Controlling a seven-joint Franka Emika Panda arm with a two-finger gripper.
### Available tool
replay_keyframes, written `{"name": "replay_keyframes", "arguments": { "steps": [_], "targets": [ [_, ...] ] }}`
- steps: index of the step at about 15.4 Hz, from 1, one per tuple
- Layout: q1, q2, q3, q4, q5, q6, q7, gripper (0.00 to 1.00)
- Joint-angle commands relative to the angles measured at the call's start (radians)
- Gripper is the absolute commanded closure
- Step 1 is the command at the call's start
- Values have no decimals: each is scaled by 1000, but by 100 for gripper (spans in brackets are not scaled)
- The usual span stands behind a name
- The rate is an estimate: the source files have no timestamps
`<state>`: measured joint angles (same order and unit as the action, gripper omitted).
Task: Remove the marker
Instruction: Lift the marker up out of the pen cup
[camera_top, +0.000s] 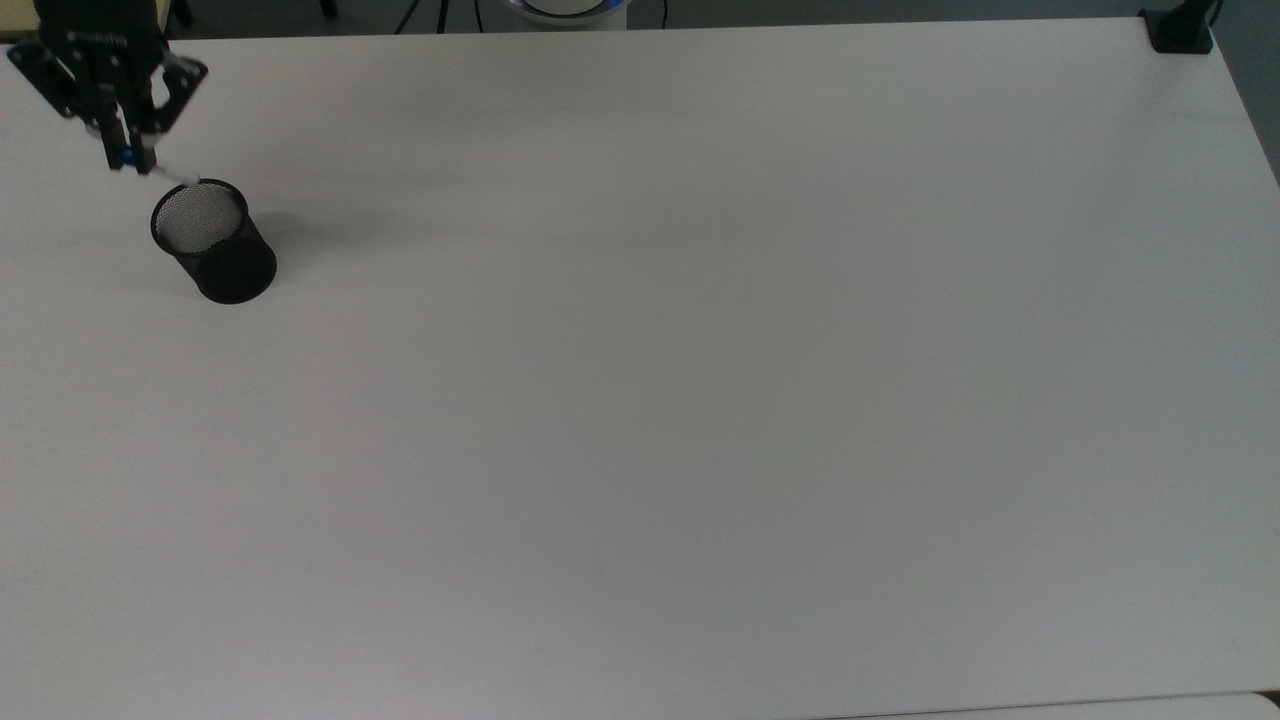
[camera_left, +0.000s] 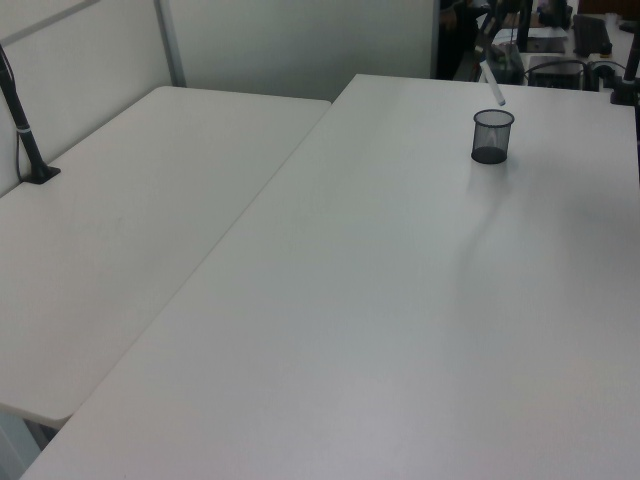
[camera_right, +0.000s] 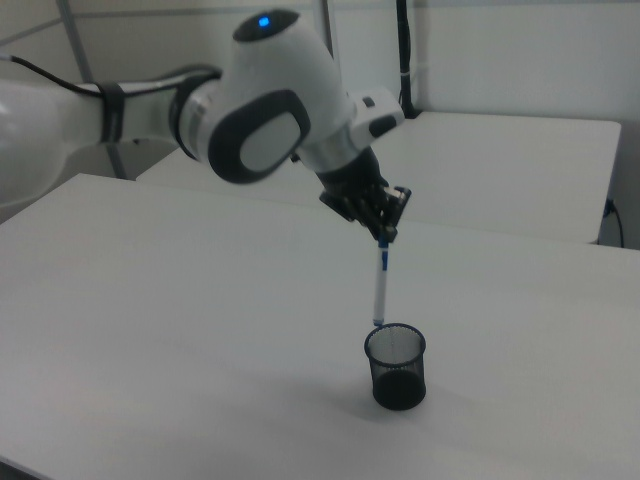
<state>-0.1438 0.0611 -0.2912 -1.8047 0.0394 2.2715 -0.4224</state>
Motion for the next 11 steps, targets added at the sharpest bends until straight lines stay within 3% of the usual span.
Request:
{"name": "replay_keyframes", "arguments": {
  "steps": [1, 5, 11],
  "targets": [
    [12, -75, 12, 54, 23, -211, 43, 100],
    [15, -60, 107, 64, 20, -418, 60, 100],
    [41, 106, 198, 18, -15, -383, 226, 100]
  ]
}}
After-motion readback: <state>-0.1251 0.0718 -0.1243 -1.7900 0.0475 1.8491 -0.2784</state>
